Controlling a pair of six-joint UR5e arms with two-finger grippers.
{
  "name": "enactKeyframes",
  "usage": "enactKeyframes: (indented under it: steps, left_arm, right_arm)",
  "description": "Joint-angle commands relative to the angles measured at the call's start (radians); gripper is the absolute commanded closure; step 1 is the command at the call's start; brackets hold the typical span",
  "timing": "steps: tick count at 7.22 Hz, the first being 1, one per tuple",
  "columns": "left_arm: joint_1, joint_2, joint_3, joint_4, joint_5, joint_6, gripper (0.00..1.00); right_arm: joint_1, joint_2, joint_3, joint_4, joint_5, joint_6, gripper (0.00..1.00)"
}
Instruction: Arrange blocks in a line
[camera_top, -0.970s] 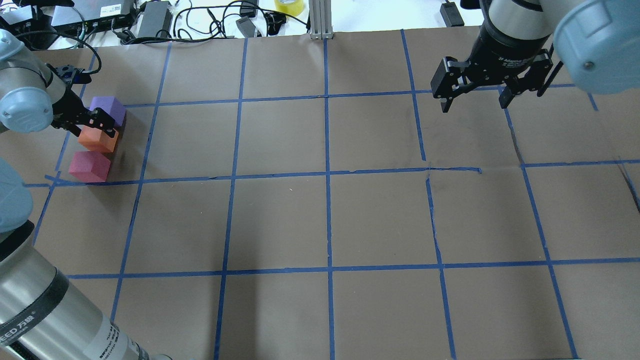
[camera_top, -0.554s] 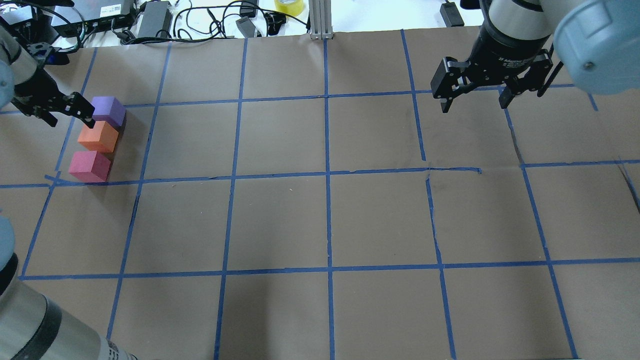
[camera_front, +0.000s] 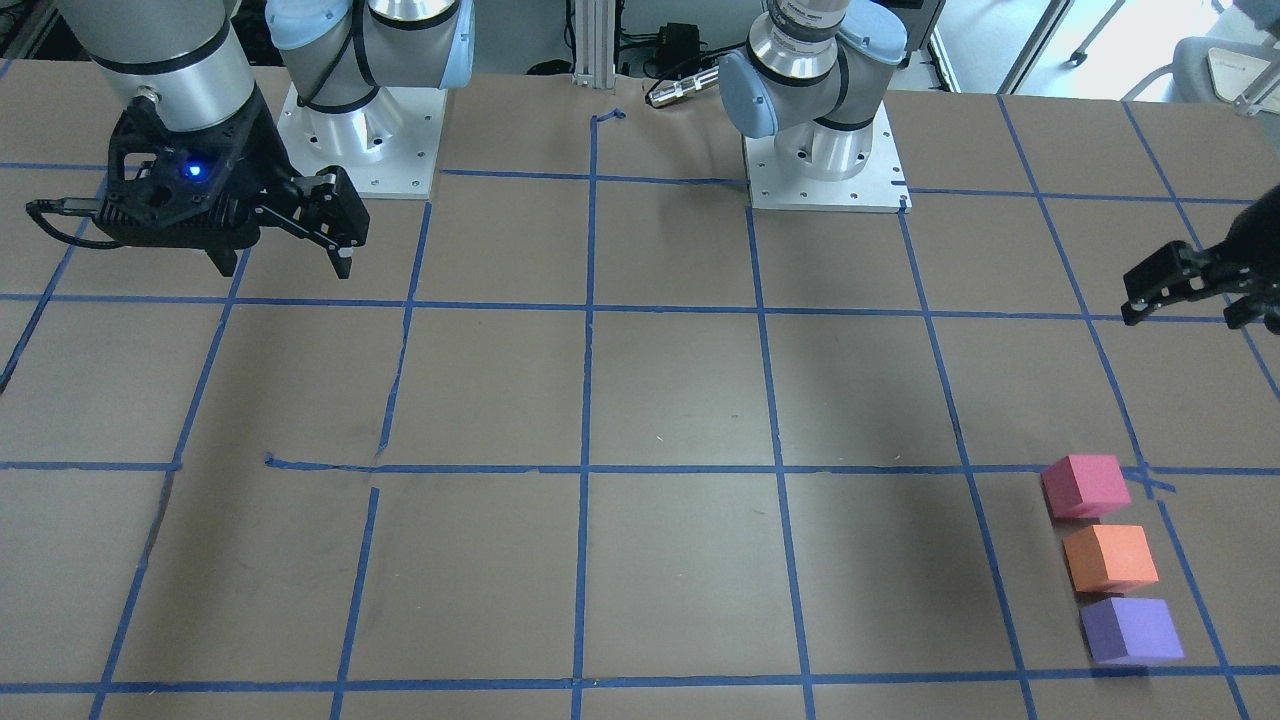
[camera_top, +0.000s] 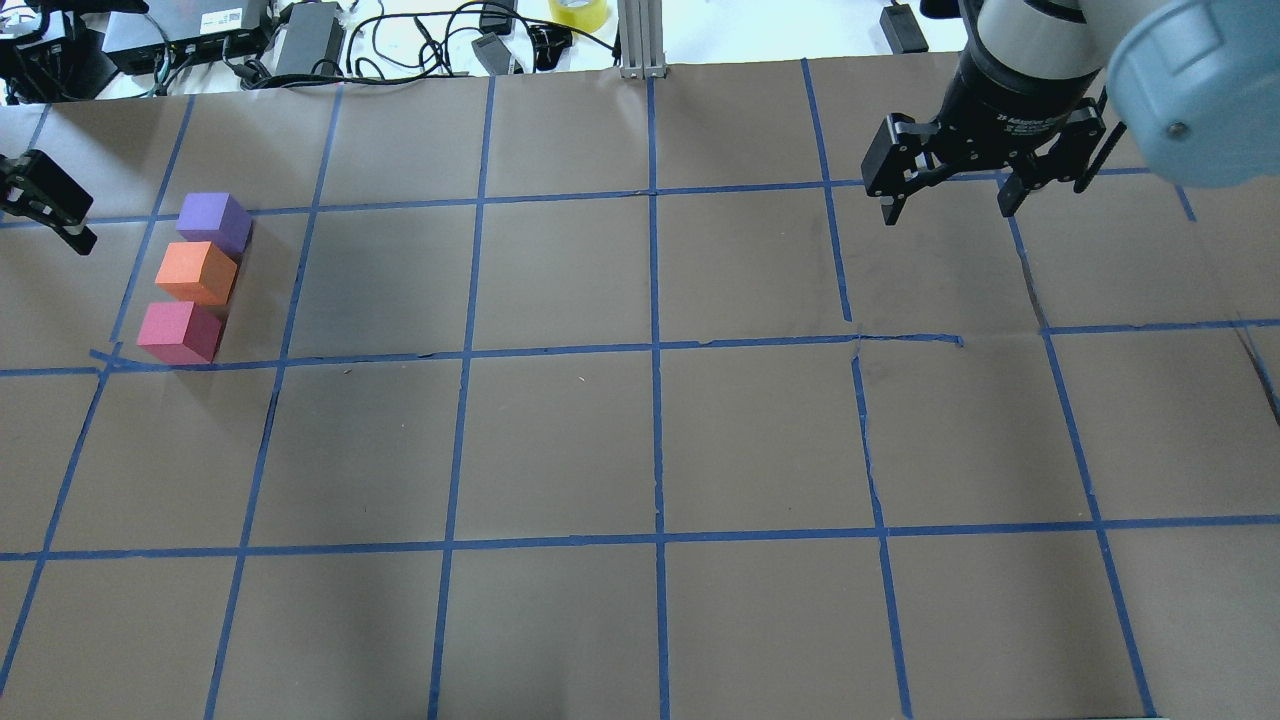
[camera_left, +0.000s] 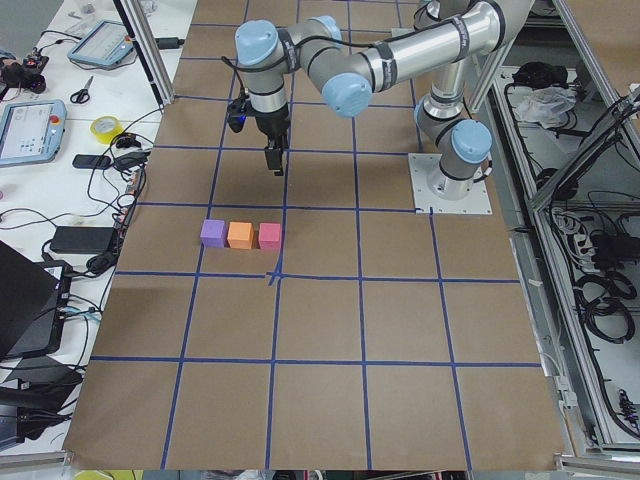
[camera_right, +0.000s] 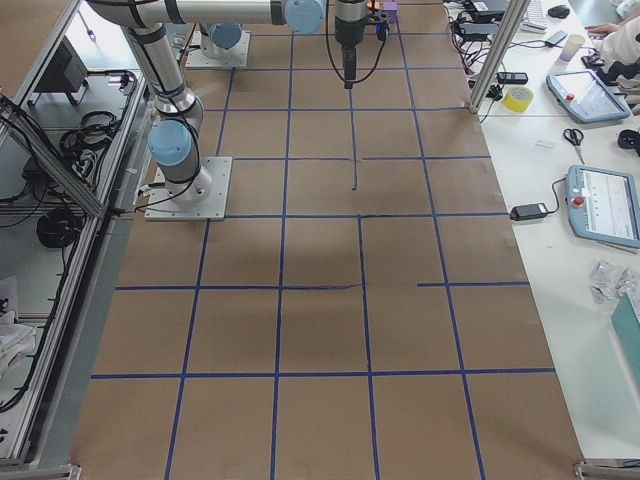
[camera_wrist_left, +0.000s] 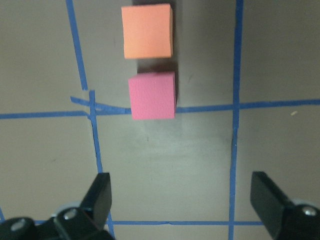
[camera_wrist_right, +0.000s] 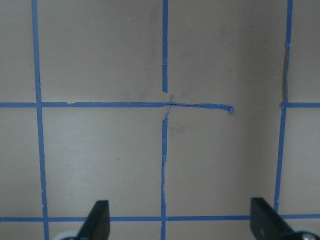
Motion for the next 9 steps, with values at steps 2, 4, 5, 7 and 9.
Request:
enactKeyframes:
  steps: [2,4,5,7,9]
  left_arm:
    - [-0.032,0.103,-0.005,-0.123,-0.02,-0.082,0.0]
    - [-0.199,0.092,0.001,-0.123,-0.023,-0.27,0.0]
    - [-0.282,0.092,0.0,-0.13,-0.047,-0.346,0.0]
    - [-0.417,0.097,0.0,-0.152,-0.089,-0.479,0.0]
    - [-0.503,0.095,0.004,-0.149,-0.077,-0.532,0.0]
  right_arm:
    - [0.0,0.0,0.0,0.0,0.0,0.0,0.0]
    - [0.0,-0.003,0.0,0.0,0.0,0.0,0.0]
    - [0.0,-0.003,0.0,-0.003,0.002,0.003,0.0]
    - [0.001,-0.001,0.0,-0.009,0.003,0.011,0.0]
    - [0.0,-0.003,0.0,-0.003,0.002,-0.015,0.0]
